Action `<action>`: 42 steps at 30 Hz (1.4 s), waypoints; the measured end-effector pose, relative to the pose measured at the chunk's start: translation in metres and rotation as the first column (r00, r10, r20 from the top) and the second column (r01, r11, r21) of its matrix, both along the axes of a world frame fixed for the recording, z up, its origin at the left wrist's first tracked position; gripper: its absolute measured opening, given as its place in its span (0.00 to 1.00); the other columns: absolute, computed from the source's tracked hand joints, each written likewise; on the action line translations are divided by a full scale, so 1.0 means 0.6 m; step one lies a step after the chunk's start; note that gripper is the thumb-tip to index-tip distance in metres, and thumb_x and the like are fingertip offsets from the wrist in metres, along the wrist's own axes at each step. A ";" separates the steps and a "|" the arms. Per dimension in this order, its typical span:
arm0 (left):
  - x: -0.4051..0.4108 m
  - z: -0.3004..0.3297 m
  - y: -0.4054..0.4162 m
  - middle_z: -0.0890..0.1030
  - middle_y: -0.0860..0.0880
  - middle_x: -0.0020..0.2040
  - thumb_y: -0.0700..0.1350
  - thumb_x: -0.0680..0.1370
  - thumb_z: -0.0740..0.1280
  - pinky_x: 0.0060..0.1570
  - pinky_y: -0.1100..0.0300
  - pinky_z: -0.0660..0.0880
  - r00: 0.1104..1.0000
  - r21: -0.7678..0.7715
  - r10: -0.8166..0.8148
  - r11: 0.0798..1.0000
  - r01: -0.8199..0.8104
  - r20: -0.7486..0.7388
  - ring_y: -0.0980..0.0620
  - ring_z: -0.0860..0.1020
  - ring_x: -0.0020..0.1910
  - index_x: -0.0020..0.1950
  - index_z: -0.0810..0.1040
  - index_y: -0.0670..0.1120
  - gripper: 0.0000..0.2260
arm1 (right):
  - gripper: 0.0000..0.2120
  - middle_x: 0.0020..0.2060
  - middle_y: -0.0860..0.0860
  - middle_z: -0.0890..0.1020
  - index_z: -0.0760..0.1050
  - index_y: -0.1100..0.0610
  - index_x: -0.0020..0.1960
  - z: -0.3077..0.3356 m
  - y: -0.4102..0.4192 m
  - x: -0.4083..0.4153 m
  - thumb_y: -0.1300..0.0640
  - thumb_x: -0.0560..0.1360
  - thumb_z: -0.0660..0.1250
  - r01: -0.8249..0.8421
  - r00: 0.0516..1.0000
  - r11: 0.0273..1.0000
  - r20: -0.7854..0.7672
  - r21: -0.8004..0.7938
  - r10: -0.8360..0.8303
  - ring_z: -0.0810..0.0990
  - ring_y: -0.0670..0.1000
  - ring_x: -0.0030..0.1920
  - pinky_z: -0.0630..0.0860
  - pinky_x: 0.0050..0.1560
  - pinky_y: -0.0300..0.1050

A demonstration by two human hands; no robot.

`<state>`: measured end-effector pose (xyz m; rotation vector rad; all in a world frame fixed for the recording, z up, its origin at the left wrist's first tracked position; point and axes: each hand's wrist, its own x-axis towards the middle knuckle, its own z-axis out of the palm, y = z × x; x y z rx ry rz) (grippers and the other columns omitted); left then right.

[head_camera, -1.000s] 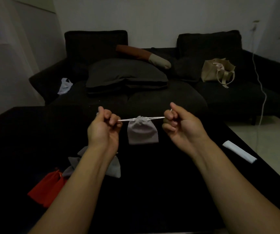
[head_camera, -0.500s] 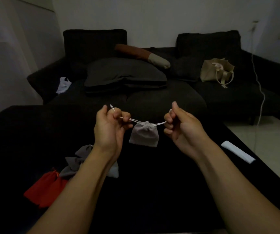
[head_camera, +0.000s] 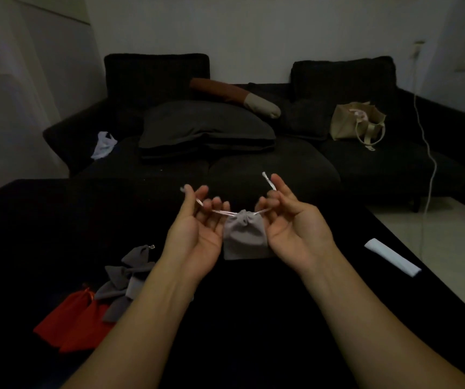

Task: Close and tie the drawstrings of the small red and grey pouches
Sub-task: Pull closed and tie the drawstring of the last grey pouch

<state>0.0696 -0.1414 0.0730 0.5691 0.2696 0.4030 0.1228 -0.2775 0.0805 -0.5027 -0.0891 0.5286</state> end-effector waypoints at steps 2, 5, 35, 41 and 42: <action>-0.003 0.002 0.002 0.66 0.53 0.22 0.53 0.81 0.63 0.31 0.63 0.72 0.999 -0.034 -0.049 0.998 0.049 -0.017 0.58 0.67 0.20 0.35 0.73 0.46 0.17 | 0.20 0.30 0.52 0.73 0.76 0.58 0.62 0.000 0.001 0.002 0.70 0.73 0.58 -0.021 1.000 0.999 -0.001 -0.042 0.021 0.64 0.44 0.26 0.68 0.31 0.36; -0.006 0.010 0.013 0.58 0.53 0.22 0.52 0.82 0.61 0.22 0.65 0.62 0.996 0.043 -0.081 0.996 0.082 -0.022 0.57 0.58 0.20 0.31 0.68 0.46 0.20 | 0.22 0.29 0.51 0.70 0.74 0.56 0.63 0.006 -0.001 0.013 0.72 0.78 0.52 0.046 0.995 0.975 0.100 -0.217 -0.025 0.59 0.44 0.23 0.60 0.26 0.36; 0.001 -0.008 0.008 0.65 0.52 0.26 0.41 0.81 0.55 0.24 0.64 0.61 0.988 0.516 -0.106 0.843 0.151 -0.115 0.57 0.63 0.24 0.36 0.70 0.46 0.14 | 0.06 0.32 0.51 0.76 0.78 0.59 0.49 0.002 -0.012 0.003 0.61 0.81 0.62 0.055 0.941 0.848 0.312 -0.528 0.133 0.73 0.44 0.31 0.72 0.31 0.34; -0.017 -0.003 0.015 0.83 0.50 0.37 0.44 0.79 0.64 0.39 0.63 0.79 0.992 0.570 -0.117 0.812 0.127 -0.054 0.56 0.82 0.37 0.50 0.83 0.45 0.08 | 0.05 0.35 0.52 0.80 0.78 0.58 0.48 0.007 -0.019 -0.003 0.60 0.80 0.64 -0.019 0.933 0.852 0.296 -0.523 0.202 0.79 0.48 0.37 0.81 0.39 0.42; -0.019 -0.003 0.012 0.83 0.49 0.37 0.45 0.78 0.66 0.39 0.64 0.79 0.992 0.580 -0.110 0.805 0.121 -0.054 0.56 0.81 0.37 0.48 0.84 0.45 0.08 | 0.05 0.37 0.52 0.81 0.79 0.58 0.49 0.007 -0.018 -0.005 0.60 0.80 0.64 -0.011 0.925 0.848 0.316 -0.530 0.210 0.80 0.48 0.38 0.82 0.42 0.42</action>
